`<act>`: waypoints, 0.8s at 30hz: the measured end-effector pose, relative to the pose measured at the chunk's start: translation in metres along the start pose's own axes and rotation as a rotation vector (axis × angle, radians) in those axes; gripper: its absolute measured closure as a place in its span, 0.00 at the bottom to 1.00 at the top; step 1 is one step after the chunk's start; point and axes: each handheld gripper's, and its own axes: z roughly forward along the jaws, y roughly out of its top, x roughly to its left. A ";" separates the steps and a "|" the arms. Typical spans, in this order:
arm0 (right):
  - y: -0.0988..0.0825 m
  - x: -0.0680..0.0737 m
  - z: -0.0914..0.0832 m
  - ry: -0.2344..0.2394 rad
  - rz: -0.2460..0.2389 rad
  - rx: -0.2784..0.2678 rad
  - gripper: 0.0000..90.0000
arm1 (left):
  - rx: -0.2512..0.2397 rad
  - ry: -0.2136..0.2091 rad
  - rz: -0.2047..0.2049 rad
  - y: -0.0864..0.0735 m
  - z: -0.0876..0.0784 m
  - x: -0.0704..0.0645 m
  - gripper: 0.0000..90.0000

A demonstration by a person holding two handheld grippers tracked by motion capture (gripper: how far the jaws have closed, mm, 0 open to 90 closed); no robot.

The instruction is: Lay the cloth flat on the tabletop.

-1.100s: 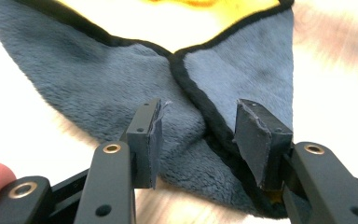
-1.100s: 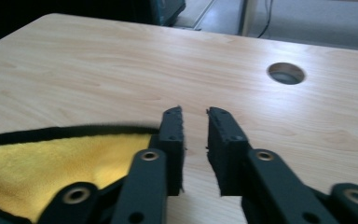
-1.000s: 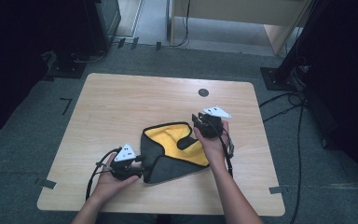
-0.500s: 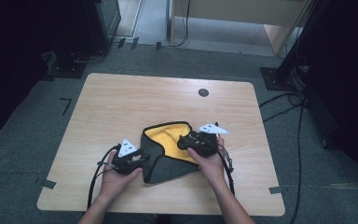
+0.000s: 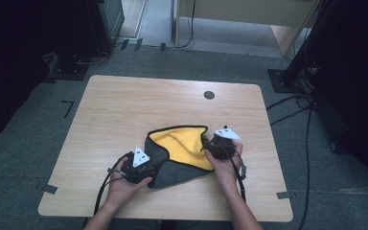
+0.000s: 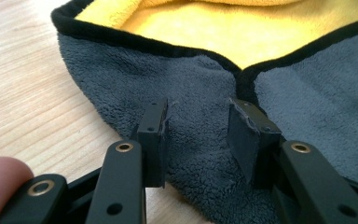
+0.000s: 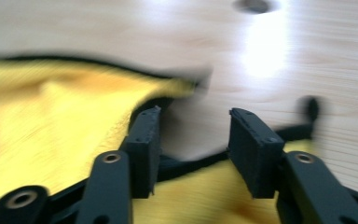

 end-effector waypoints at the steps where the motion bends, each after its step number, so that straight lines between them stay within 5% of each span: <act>1: 0.000 -0.005 -0.003 0.007 0.008 -0.010 0.54 | 0.011 -0.004 0.001 0.000 0.001 0.001 0.65; 6: 0.000 -0.011 -0.018 0.094 0.003 -0.079 0.52 | 0.039 0.013 -0.003 0.002 0.003 0.001 0.66; 10: -0.002 -0.002 -0.021 0.253 -0.070 -0.059 0.51 | 0.034 0.030 0.003 0.002 0.001 0.002 0.91; 12: -0.005 0.004 -0.018 0.299 -0.123 -0.015 0.50 | 0.033 0.005 -0.026 0.001 0.000 0.008 0.98; 14: -0.010 0.007 -0.013 0.307 -0.158 0.034 0.50 | 0.030 0.014 -0.058 0.000 -0.002 0.015 0.99; 21: -0.023 0.001 0.001 0.256 -0.148 0.108 0.54 | 0.036 0.090 -0.108 -0.004 -0.013 0.044 1.00; 24: -0.023 0.001 0.000 0.222 -0.153 0.119 0.71 | 0.026 0.122 -0.160 -0.006 -0.019 0.062 1.00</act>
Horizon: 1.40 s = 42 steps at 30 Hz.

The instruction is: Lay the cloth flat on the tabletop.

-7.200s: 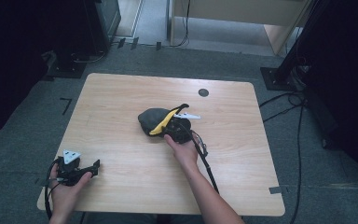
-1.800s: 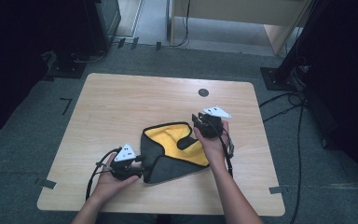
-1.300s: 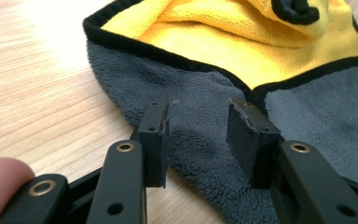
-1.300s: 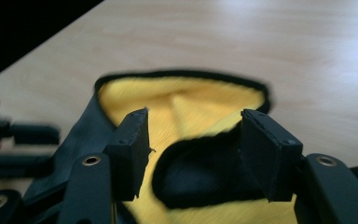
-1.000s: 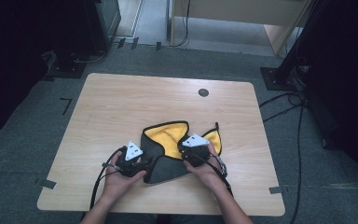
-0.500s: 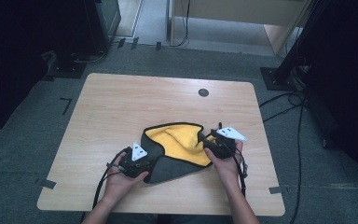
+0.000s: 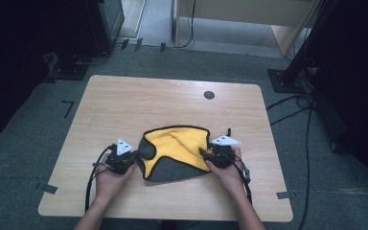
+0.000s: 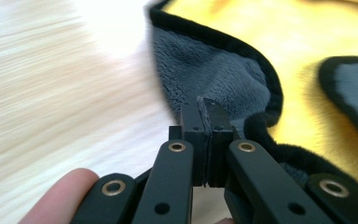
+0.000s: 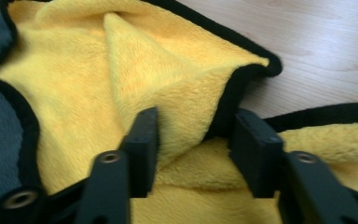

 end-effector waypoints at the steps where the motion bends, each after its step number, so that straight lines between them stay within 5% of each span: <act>1: 0.000 -0.001 -0.001 0.002 0.012 0.005 0.80 | -0.005 0.004 -0.016 0.000 0.000 0.004 1.00; 3: 0.001 -0.001 -0.004 0.036 0.044 0.009 0.87 | -0.018 0.007 -0.022 0.001 -0.002 0.010 1.00; 6: 0.005 0.001 -0.010 0.017 0.052 -0.003 0.89 | -0.029 0.020 -0.032 0.004 -0.004 0.014 1.00; 9: 0.009 -0.006 -0.021 0.042 0.132 -0.060 0.88 | -0.029 0.033 -0.069 0.002 -0.003 0.023 1.00; 14: 0.007 -0.023 -0.030 -0.022 0.216 -0.137 0.84 | -0.038 0.069 -0.062 0.003 -0.005 0.026 0.99; 16: 0.006 -0.024 -0.029 -0.041 0.203 -0.141 0.81 | -0.042 0.082 -0.068 0.004 -0.005 0.027 0.99; 18: 0.007 -0.022 -0.029 -0.074 0.185 -0.146 0.74 | -0.041 0.138 -0.081 0.003 -0.005 0.028 0.96; 20: 0.007 -0.023 -0.031 -0.072 0.176 -0.149 0.69 | -0.064 0.108 -0.138 0.001 -0.008 0.034 0.84; 23: 0.008 -0.026 -0.033 -0.046 0.161 -0.148 0.62 | -0.102 0.070 -0.158 0.000 -0.016 0.035 0.75; 27: 0.002 -0.029 -0.030 -0.010 0.145 -0.100 0.59 | -0.129 0.020 -0.130 0.002 -0.017 0.027 0.66; 32: -0.015 -0.022 -0.013 0.054 0.034 0.078 0.59 | -0.097 -0.001 -0.075 0.002 -0.008 0.015 0.61; 42: -0.036 -0.003 -0.034 0.044 -0.013 0.080 0.68 | -0.045 0.064 -0.010 -0.001 -0.001 0.008 0.65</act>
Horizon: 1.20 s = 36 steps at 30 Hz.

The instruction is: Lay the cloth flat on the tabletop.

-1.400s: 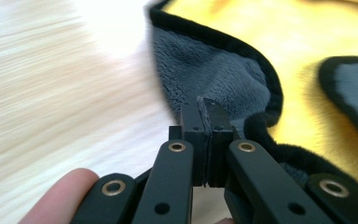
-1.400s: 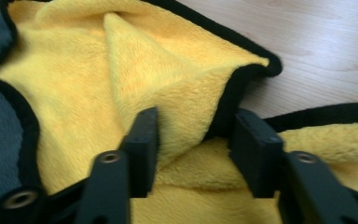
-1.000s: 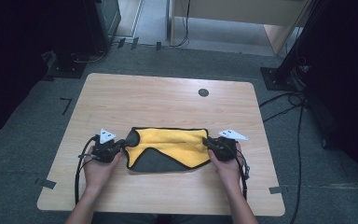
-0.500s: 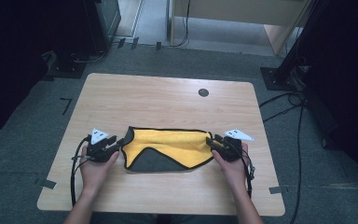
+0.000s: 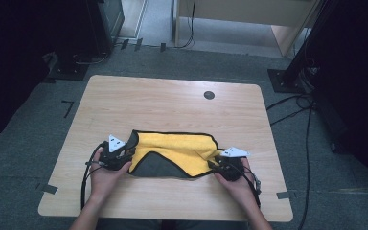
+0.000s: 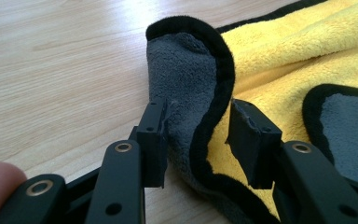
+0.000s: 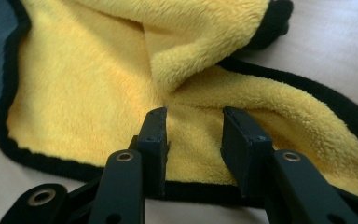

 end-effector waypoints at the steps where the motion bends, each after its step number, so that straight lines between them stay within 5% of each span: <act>1: -0.003 0.004 -0.003 -0.002 -0.008 0.006 0.68 | 0.002 0.002 -0.001 0.000 0.000 0.001 0.65; 11: -0.029 0.039 -0.033 0.057 -0.091 0.095 0.71 | 0.028 0.012 -0.004 -0.003 0.001 0.004 0.64; 17: -0.031 0.044 -0.045 0.124 -0.125 0.174 0.68 | -0.038 -0.014 -0.031 0.000 -0.006 0.005 0.63; 21: -0.013 0.036 -0.059 0.162 -0.107 0.067 0.65 | -0.052 -0.044 -0.047 0.004 -0.004 0.003 0.62; 25: 0.012 0.021 -0.062 0.024 -0.110 -0.038 0.64 | -0.077 -0.075 -0.059 0.011 -0.002 -0.002 0.63; 30: 0.042 -0.014 -0.037 -0.106 -0.002 -0.130 0.65 | -0.076 -0.013 -0.040 0.024 0.004 -0.012 0.59; 36: 0.059 -0.049 0.023 -0.153 0.115 -0.040 0.64 | -0.020 0.084 -0.025 0.027 0.019 -0.010 0.69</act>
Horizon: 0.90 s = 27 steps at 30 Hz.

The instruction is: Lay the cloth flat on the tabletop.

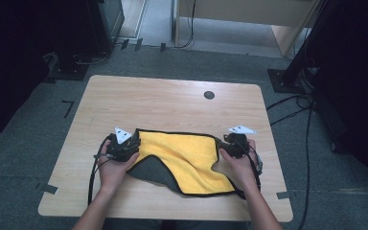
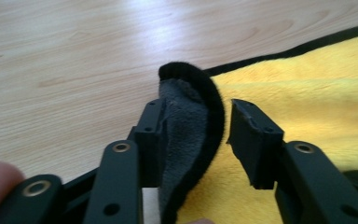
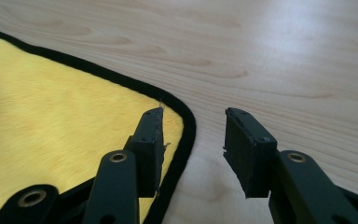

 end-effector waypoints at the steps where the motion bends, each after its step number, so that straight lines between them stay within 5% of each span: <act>1: 0.001 -0.001 0.007 -0.003 -0.009 0.011 0.64 | 0.004 0.009 -0.001 0.000 0.001 0.002 0.76; 5: -0.002 0.005 0.024 0.020 -0.060 0.048 0.66 | -0.008 -0.032 -0.032 0.000 -0.002 0.014 0.93; 7: -0.003 0.009 0.025 0.023 -0.081 0.045 0.75 | -0.002 -0.111 -0.067 0.000 -0.002 0.022 0.98; 9: -0.003 0.011 0.023 -0.013 -0.104 0.044 0.95 | -0.001 -0.142 -0.086 0.001 -0.002 0.026 0.99; 11: -0.002 0.009 0.020 -0.032 -0.107 0.028 1.00 | -0.015 -0.148 -0.088 0.004 -0.005 0.031 0.99; 17: 0.020 -0.006 0.005 -0.037 -0.080 -0.063 1.00 | -0.062 -0.179 -0.120 0.034 -0.010 0.052 0.99; 20: 0.041 -0.015 0.003 -0.053 -0.047 -0.104 1.00 | -0.053 -0.165 -0.141 0.055 0.005 0.066 0.99; 22: 0.056 -0.024 0.007 -0.083 -0.006 -0.125 1.00 | -0.035 -0.181 -0.210 0.066 0.024 0.077 0.98; 24: 0.066 -0.030 0.014 -0.183 0.009 -0.139 0.92 | -0.007 -0.162 -0.289 0.071 0.041 0.086 0.85; 25: 0.069 -0.032 0.017 -0.249 0.011 -0.152 0.85 | -0.001 -0.131 -0.295 0.071 0.045 0.089 0.77; 27: 0.069 -0.037 0.018 -0.241 0.053 -0.163 0.77 | -0.005 -0.119 -0.303 0.069 0.045 0.092 0.72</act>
